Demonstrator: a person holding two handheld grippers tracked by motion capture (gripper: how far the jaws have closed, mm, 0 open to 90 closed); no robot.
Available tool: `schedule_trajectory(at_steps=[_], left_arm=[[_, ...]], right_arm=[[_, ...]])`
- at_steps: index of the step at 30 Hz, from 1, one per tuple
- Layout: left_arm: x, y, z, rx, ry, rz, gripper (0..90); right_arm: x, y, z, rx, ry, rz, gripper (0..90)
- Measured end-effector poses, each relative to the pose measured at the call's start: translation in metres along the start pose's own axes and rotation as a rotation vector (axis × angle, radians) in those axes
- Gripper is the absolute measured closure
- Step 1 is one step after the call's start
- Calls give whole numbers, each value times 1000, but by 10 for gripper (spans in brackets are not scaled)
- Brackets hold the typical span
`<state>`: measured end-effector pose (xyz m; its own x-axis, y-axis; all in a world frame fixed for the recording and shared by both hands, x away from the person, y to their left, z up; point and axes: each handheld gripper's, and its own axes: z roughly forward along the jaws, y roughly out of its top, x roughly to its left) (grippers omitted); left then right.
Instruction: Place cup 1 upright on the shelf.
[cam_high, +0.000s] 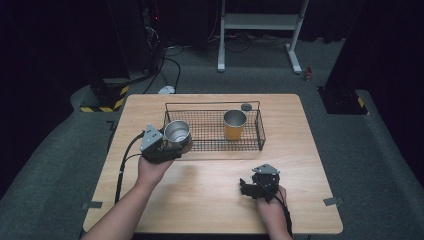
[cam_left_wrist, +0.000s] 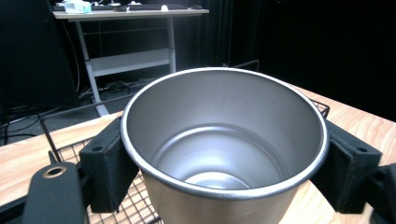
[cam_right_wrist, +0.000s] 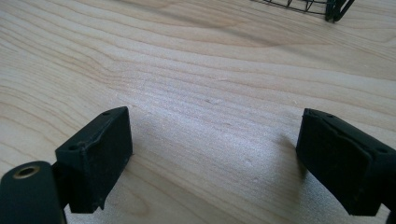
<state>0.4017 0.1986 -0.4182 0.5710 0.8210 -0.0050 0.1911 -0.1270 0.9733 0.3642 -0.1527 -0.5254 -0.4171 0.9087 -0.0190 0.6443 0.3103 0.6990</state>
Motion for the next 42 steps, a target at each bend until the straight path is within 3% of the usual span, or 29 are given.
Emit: schedule_trajectory(at_steps=[9,17,29,42], left_arm=[[0,18,18,-10,3,14,188],[4,26,33,-8,17,-13,188],[7,29,53,18,32,-18,188],[14,24,72,46,52,-59,188]], right_arm=[[0,0,0,1,0,-4,105],[0,0,0,2,-1,0,105],[0,0,0,1,-1,-1,105],[0,0,0,1,-1,3,105]])
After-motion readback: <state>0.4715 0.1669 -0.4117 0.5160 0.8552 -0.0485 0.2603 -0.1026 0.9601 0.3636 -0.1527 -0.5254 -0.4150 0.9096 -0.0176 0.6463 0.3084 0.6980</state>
